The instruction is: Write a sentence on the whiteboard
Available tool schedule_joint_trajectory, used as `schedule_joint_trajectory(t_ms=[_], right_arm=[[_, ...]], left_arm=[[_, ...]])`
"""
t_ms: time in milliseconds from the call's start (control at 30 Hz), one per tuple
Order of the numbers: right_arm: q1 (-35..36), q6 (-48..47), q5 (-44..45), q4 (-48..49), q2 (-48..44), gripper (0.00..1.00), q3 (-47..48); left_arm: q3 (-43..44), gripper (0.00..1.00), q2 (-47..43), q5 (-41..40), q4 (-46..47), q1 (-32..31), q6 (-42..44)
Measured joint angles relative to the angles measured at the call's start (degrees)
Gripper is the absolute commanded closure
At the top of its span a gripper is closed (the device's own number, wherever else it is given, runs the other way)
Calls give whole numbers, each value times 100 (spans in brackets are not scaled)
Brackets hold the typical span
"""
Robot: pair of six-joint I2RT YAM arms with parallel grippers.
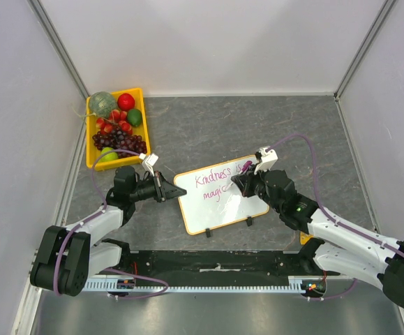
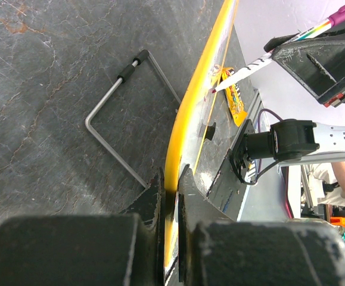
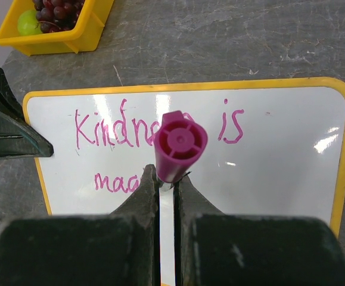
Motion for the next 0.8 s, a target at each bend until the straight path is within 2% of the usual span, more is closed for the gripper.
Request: schedule_joint_trajectory(t_ms=[800], right_arm=[[2, -70, 184, -142, -7, 100, 131]], left_arm=[[0, 98, 9, 2, 4, 0, 0]])
